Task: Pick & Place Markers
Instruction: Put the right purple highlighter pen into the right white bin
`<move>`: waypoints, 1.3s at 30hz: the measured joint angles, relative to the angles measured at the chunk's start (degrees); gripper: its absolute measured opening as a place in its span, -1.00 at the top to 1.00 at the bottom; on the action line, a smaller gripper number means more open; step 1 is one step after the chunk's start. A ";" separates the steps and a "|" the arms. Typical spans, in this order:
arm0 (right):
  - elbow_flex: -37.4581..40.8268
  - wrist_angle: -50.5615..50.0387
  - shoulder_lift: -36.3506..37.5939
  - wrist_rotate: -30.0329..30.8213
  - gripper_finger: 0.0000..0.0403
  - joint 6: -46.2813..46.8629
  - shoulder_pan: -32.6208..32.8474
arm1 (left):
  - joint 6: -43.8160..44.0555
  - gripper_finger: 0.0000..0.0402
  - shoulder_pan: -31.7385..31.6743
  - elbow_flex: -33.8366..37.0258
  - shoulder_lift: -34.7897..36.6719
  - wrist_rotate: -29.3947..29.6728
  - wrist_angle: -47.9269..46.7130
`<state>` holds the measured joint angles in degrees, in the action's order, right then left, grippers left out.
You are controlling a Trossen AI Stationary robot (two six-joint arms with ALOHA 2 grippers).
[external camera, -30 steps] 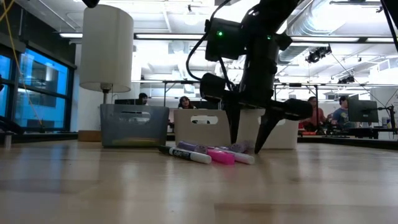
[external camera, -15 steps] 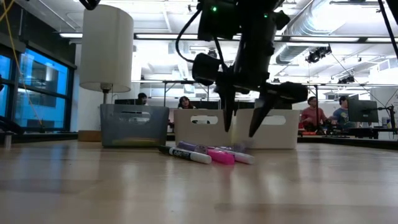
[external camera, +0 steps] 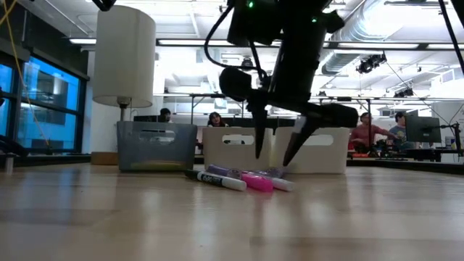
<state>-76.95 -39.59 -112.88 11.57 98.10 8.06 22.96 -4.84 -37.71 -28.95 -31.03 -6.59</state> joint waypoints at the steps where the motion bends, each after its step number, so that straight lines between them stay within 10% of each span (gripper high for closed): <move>1: -0.04 -0.08 -0.38 1.04 0.10 0.65 0.68 | 0.02 0.18 0.00 0.00 0.02 -0.03 0.00; 26: -0.25 -0.63 -6.05 5.64 0.12 6.32 6.82 | 1.70 0.18 0.00 0.00 0.02 0.11 -0.90; 39: -0.10 -1.05 -6.05 1.94 0.65 5.41 7.16 | 1.66 0.18 -0.02 0.00 0.00 0.04 -0.90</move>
<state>-77.06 -40.64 -118.93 13.52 103.51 15.21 24.62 -4.86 -37.71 -28.95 -30.98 -7.49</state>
